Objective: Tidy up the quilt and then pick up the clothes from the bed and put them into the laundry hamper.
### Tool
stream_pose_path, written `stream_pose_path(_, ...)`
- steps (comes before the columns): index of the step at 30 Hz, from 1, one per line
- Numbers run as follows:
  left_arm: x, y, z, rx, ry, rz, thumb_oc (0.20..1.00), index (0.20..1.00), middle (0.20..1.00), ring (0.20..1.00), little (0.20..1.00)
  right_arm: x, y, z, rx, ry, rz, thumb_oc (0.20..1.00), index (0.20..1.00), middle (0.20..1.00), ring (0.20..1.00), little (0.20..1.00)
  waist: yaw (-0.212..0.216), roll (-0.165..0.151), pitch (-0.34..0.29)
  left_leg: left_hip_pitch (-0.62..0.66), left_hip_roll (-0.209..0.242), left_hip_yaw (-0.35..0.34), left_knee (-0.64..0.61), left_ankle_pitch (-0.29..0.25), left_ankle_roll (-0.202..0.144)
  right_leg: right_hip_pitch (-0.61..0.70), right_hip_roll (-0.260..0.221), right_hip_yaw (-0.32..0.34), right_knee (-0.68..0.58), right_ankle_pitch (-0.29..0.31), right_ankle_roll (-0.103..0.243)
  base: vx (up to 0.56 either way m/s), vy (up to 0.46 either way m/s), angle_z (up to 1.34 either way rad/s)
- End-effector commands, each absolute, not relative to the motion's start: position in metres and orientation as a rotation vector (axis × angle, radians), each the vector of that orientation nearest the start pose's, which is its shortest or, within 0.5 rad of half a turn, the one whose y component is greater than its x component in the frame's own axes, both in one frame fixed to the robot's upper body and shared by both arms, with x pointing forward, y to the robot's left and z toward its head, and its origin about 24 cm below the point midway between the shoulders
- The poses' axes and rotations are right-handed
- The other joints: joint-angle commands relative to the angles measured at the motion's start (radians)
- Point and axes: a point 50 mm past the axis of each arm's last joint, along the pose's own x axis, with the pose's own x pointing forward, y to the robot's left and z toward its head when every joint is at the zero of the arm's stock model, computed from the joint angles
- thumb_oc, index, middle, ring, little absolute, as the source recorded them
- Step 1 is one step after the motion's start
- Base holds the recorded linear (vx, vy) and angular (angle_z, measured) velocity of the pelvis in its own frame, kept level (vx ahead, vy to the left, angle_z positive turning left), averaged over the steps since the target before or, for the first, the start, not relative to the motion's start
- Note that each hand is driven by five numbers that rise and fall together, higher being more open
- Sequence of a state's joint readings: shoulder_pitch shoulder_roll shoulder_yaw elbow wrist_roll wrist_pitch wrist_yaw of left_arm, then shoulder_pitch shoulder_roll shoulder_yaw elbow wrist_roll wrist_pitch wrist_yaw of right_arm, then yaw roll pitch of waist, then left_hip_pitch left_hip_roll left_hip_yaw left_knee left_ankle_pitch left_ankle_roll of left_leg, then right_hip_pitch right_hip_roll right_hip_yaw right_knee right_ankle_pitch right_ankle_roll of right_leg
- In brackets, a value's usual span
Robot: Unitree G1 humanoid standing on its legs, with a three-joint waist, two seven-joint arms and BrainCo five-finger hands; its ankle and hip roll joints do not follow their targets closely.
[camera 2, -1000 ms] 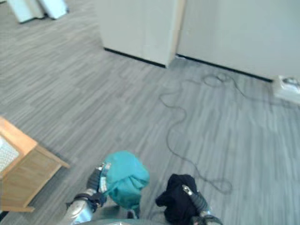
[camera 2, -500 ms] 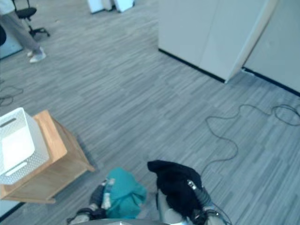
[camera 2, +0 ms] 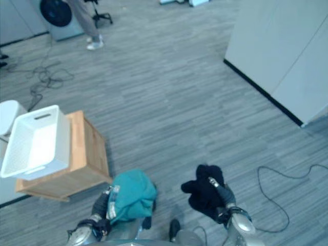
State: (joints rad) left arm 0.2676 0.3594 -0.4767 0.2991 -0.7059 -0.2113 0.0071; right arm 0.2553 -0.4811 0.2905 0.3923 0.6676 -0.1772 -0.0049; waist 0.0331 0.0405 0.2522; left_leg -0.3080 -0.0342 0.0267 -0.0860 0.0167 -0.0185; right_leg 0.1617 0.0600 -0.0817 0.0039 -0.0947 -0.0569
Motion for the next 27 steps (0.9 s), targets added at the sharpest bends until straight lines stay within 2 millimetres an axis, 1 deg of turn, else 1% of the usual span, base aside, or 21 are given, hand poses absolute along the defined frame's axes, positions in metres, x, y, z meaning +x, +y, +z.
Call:
stream_pose_path(1, 0.170, 0.153, -0.044, -0.380, 0.343, -0.138, 0.200, 0.200, 0.200, 0.200, 0.200, 0.149, -0.226, -0.056, 0.136, 0.462, 0.026, 0.200, 0.200, 0.200, 0.200, 0.200, 0.007, -0.051, -0.029, -0.044, 0.044, 0.015, 0.022, 0.138, -0.025, 0.043, -0.151, -0.032, 0.079, -0.022, 0.164, 0.46, 0.157, -0.52)
stream_pose_path(2, 0.171, 0.155, -0.045, -0.382, 0.334, -0.123, 0.200, 0.200, 0.200, 0.200, 0.200, 0.151, -0.224, -0.055, 0.131, 0.461, 0.042, 0.200, 0.200, 0.200, 0.200, 0.200, 0.009, -0.051, -0.033, -0.040, 0.056, 0.033, 0.016, 0.129, -0.026, 0.051, -0.161, -0.044, 0.095, -0.038, 0.175, 0.82, 0.218, -0.60)
stream_pose_path(3, 0.171, 0.159, -0.048, -0.371, 0.337, -0.101, 0.200, 0.200, 0.200, 0.200, 0.200, 0.149, -0.222, -0.058, 0.147, 0.474, 0.042, 0.200, 0.200, 0.200, 0.200, 0.200, 0.024, -0.061, -0.052, -0.023, 0.073, 0.076, 0.046, 0.129, -0.022, 0.121, -0.202, -0.082, 0.143, -0.061, 0.203, 0.73, 0.152, -0.36)
stream_pose_path(5, 0.171, 0.160, -0.048, -0.364, 0.340, -0.100, 0.200, 0.200, 0.200, 0.200, 0.200, 0.148, -0.221, -0.059, 0.158, 0.478, 0.039, 0.200, 0.200, 0.200, 0.200, 0.200, 0.030, -0.069, -0.058, -0.020, 0.072, 0.083, 0.069, 0.132, -0.017, 0.143, -0.217, -0.094, 0.159, -0.048, 0.215, 0.57, 0.107, -0.19)
stream_pose_path(6, 0.174, 0.162, -0.041, -0.347, 0.325, -0.125, 0.200, 0.200, 0.200, 0.200, 0.200, 0.144, -0.213, -0.060, 0.187, 0.471, 0.031, 0.200, 0.200, 0.200, 0.200, 0.200, 0.054, -0.098, -0.079, -0.003, 0.028, 0.068, 0.133, 0.135, 0.020, 0.160, -0.282, -0.124, 0.300, 0.071, 0.259, 0.62, 0.176, 0.08)
stream_pose_path(7, 0.175, 0.162, -0.037, -0.336, 0.322, -0.140, 0.200, 0.200, 0.200, 0.200, 0.200, 0.144, -0.210, -0.060, 0.192, 0.466, 0.026, 0.200, 0.200, 0.200, 0.200, 0.200, 0.065, -0.099, -0.085, 0.009, 0.003, 0.056, 0.146, 0.129, 0.042, 0.148, -0.305, -0.132, 0.387, 0.151, 0.272, 0.95, 0.357, 0.14)
stream_pose_path(8, 0.174, 0.162, -0.035, -0.325, 0.338, -0.154, 0.200, 0.200, 0.200, 0.200, 0.200, 0.144, -0.207, -0.059, 0.198, 0.467, 0.005, 0.200, 0.200, 0.200, 0.200, 0.200, 0.065, -0.085, -0.089, 0.054, -0.037, 0.039, 0.148, 0.112, 0.075, 0.098, -0.334, -0.133, 0.559, 0.274, 0.290, 0.70, 0.369, 0.09)
stream_pose_path(10, 0.173, 0.163, -0.035, -0.314, 0.362, -0.131, 0.200, 0.200, 0.200, 0.200, 0.200, 0.144, -0.201, -0.059, 0.201, 0.474, 0.002, 0.200, 0.200, 0.200, 0.200, 0.200, 0.050, -0.063, -0.081, 0.118, -0.064, 0.029, 0.147, 0.082, 0.107, -0.030, -0.368, -0.100, 0.722, 0.338, 0.292, 0.52, 0.293, -0.02)
stream_pose_path(11, 0.173, 0.163, -0.036, -0.314, 0.366, -0.125, 0.200, 0.200, 0.200, 0.200, 0.200, 0.144, -0.200, -0.059, 0.200, 0.473, 0.005, 0.200, 0.200, 0.200, 0.200, 0.200, 0.047, -0.059, -0.079, 0.130, -0.065, 0.026, 0.146, 0.075, 0.111, -0.062, -0.365, -0.095, 0.735, 0.331, 0.288, 0.51, 0.233, 0.58)
stream_pose_path(12, 0.172, 0.165, -0.038, -0.341, 0.367, -0.096, 0.200, 0.200, 0.200, 0.200, 0.200, 0.145, -0.196, -0.059, 0.186, 0.472, 0.041, 0.200, 0.200, 0.200, 0.200, 0.200, 0.020, -0.033, -0.057, 0.200, -0.057, 0.008, 0.133, 0.050, 0.116, -0.199, -0.339, -0.100, 0.696, 0.270, 0.253, 0.43, 0.156, 0.62)
stream_pose_path(14, 0.172, 0.165, -0.038, -0.344, 0.362, -0.089, 0.200, 0.200, 0.200, 0.200, 0.200, 0.146, -0.195, -0.059, 0.178, 0.470, 0.053, 0.200, 0.200, 0.200, 0.200, 0.200, 0.009, -0.020, -0.047, 0.225, -0.047, -0.004, 0.125, 0.044, 0.112, -0.240, -0.326, -0.111, 0.668, 0.235, 0.234, 0.48, -0.001, 0.45)
stream_pose_path(15, 0.172, 0.169, -0.038, -0.326, 0.360, -0.088, 0.200, 0.200, 0.200, 0.200, 0.200, 0.146, -0.195, -0.060, 0.187, 0.473, 0.066, 0.200, 0.200, 0.200, 0.200, 0.200, -0.009, -0.042, -0.012, 0.286, -0.084, -0.086, 0.139, -0.013, 0.103, -0.295, -0.267, -0.101, 0.359, 0.198, 0.219, 0.67, -0.242, 0.69)
stream_pose_path(16, 0.172, 0.173, -0.038, -0.321, 0.361, -0.072, 0.200, 0.200, 0.200, 0.200, 0.200, 0.145, -0.195, -0.062, 0.188, 0.480, 0.081, 0.200, 0.200, 0.200, 0.200, 0.200, -0.020, -0.053, 0.000, 0.308, -0.100, -0.126, 0.148, -0.035, 0.103, -0.307, -0.241, -0.079, 0.222, 0.210, 0.220, 0.88, -0.391, 1.27)
stream_pose_path(17, 0.172, 0.177, -0.040, -0.302, 0.366, -0.069, 0.200, 0.200, 0.200, 0.200, 0.200, 0.143, -0.194, -0.064, 0.204, 0.485, 0.085, 0.200, 0.200, 0.200, 0.200, 0.200, -0.040, -0.060, 0.015, 0.341, -0.110, -0.190, 0.157, -0.067, 0.110, -0.324, -0.197, -0.008, 0.062, 0.219, 0.222, 0.72, -0.288, 1.28)
stream_pose_path(18, 0.170, 0.180, -0.043, -0.288, 0.371, -0.064, 0.200, 0.200, 0.200, 0.200, 0.200, 0.141, -0.192, -0.066, 0.215, 0.484, 0.091, 0.200, 0.200, 0.200, 0.200, 0.200, -0.054, -0.060, 0.023, 0.362, -0.117, -0.240, 0.154, -0.079, 0.121, -0.349, -0.161, 0.067, -0.006, 0.230, 0.229, 0.55, -0.210, 1.65)
stream_pose_path(19, 0.170, 0.181, -0.043, -0.285, 0.369, -0.063, 0.200, 0.200, 0.200, 0.200, 0.200, 0.141, -0.191, -0.066, 0.217, 0.486, 0.093, 0.200, 0.200, 0.200, 0.200, 0.200, -0.058, -0.062, 0.024, 0.364, -0.119, -0.249, 0.153, -0.078, 0.123, -0.351, -0.158, 0.078, -0.018, 0.235, 0.231, 0.66, -0.201, 2.20)
stream_pose_path(20, 0.169, 0.185, -0.044, -0.259, 0.365, -0.055, 0.200, 0.200, 0.200, 0.200, 0.200, 0.138, -0.187, -0.068, 0.236, 0.486, 0.095, 0.200, 0.200, 0.200, 0.200, 0.200, -0.080, -0.063, 0.030, 0.386, -0.127, -0.312, 0.150, -0.094, 0.138, -0.377, -0.123, 0.176, -0.067, 0.249, 0.245, 0.48, -0.159, 2.18)
stream_pose_path(22, 0.169, 0.187, -0.045, -0.244, 0.365, -0.056, 0.200, 0.200, 0.200, 0.200, 0.200, 0.136, -0.184, -0.068, 0.248, 0.482, 0.091, 0.200, 0.200, 0.200, 0.200, 0.200, -0.088, -0.064, 0.030, 0.392, -0.130, -0.340, 0.157, -0.109, 0.147, -0.392, -0.111, 0.224, -0.080, 0.250, 0.254, 0.61, -0.241, 1.97)
stream_pose_path(23, 0.166, 0.191, -0.048, -0.247, 0.359, -0.048, 0.200, 0.200, 0.200, 0.200, 0.200, 0.136, -0.177, -0.070, 0.261, 0.478, 0.086, 0.200, 0.200, 0.200, 0.200, 0.200, -0.096, -0.071, 0.026, 0.401, -0.113, -0.362, 0.189, -0.150, 0.145, -0.398, -0.113, 0.247, -0.067, 0.257, 0.267, 0.57, -0.251, 2.30)
stream_pose_path(25, 0.163, 0.194, -0.048, -0.258, 0.369, -0.055, 0.200, 0.200, 0.200, 0.200, 0.200, 0.136, -0.176, -0.070, 0.265, 0.479, 0.069, 0.200, 0.200, 0.200, 0.200, 0.200, -0.098, -0.096, 0.014, 0.387, -0.099, -0.344, 0.246, -0.206, 0.128, -0.368, -0.131, 0.262, -0.047, 0.250, 0.283, 0.61, -0.314, 2.45)
stream_pose_path(27, 0.158, 0.194, -0.054, -0.280, 0.372, -0.044, 0.200, 0.200, 0.200, 0.200, 0.200, 0.143, -0.176, -0.069, 0.223, 0.469, 0.079, 0.200, 0.200, 0.200, 0.200, 0.200, -0.099, -0.111, -0.008, 0.392, -0.057, -0.273, 0.302, -0.251, 0.101, -0.350, -0.155, 0.228, 0.019, 0.237, 0.271, 0.49, -0.230, 2.00)
